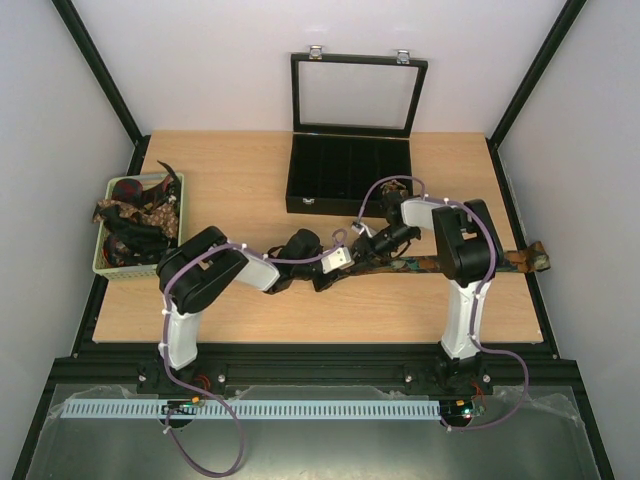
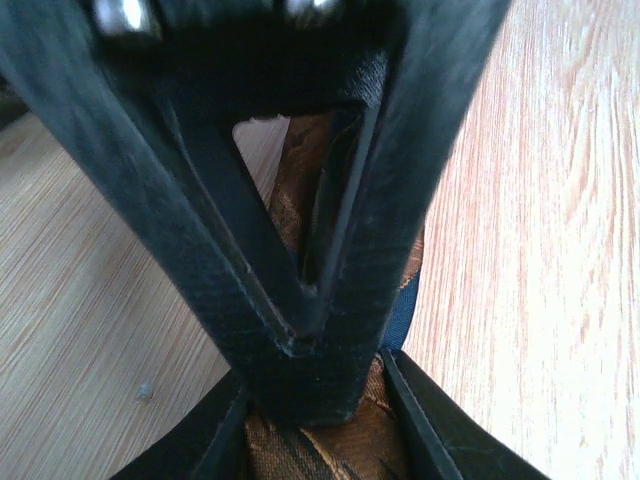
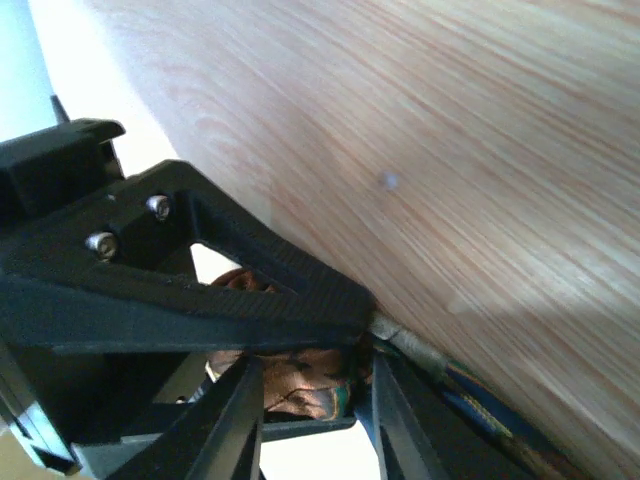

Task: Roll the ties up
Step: Roll the tie at the center of the board.

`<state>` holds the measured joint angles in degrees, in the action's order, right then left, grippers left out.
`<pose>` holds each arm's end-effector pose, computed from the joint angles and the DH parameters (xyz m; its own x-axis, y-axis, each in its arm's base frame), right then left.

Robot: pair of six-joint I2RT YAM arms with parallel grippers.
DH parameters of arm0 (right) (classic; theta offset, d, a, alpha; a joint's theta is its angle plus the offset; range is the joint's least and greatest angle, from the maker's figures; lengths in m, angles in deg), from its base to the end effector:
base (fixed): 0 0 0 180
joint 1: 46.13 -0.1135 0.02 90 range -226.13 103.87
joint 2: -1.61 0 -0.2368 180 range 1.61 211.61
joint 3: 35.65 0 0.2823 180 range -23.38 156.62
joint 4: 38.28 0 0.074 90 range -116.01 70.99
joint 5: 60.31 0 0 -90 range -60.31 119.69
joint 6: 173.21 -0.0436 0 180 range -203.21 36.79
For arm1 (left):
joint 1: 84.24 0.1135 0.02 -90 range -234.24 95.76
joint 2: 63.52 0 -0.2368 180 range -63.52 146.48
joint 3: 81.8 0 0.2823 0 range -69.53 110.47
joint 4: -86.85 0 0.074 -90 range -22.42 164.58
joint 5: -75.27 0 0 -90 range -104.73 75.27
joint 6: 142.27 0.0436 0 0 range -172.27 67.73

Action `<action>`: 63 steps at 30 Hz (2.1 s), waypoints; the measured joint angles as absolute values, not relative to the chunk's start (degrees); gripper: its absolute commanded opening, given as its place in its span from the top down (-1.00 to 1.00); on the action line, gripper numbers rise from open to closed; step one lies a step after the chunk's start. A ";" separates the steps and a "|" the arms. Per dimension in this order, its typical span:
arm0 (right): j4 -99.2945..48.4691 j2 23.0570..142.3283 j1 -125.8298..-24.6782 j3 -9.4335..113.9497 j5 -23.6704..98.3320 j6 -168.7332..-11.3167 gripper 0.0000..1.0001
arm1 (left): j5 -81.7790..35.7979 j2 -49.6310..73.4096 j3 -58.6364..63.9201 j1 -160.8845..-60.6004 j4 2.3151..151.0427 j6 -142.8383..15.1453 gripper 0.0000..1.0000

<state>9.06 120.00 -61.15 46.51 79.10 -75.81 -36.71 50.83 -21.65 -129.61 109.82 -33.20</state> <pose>0.3505 0.1283 0.0532 -0.9195 -0.3335 -0.2082 -0.3723 0.5682 0.7339 0.2558 -0.2823 0.0409 -0.0552 0.4872 -0.8716 0.9552 0.2799 0.0960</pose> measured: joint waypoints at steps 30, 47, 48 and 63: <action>9.87 116.13 -64.80 47.47 72.91 -81.01 0.97 | -33.80 50.06 -20.01 -130.77 105.12 -33.98 -0.03; 12.21 122.49 -57.31 47.15 82.27 -72.77 0.97 | -39.00 49.04 -23.09 -128.21 107.63 -33.13 -0.24; 12.21 122.49 -57.20 46.99 82.16 -72.56 0.97 | -39.24 49.41 -22.94 -128.21 108.09 -33.13 -0.22; 9.87 120.04 -56.96 44.46 80.56 -72.66 0.61 | -38.78 52.82 -19.64 -129.89 110.28 -33.79 0.47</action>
<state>9.87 120.04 -56.96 44.46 80.56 -72.66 -38.78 52.82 -19.64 -129.89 110.28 -33.79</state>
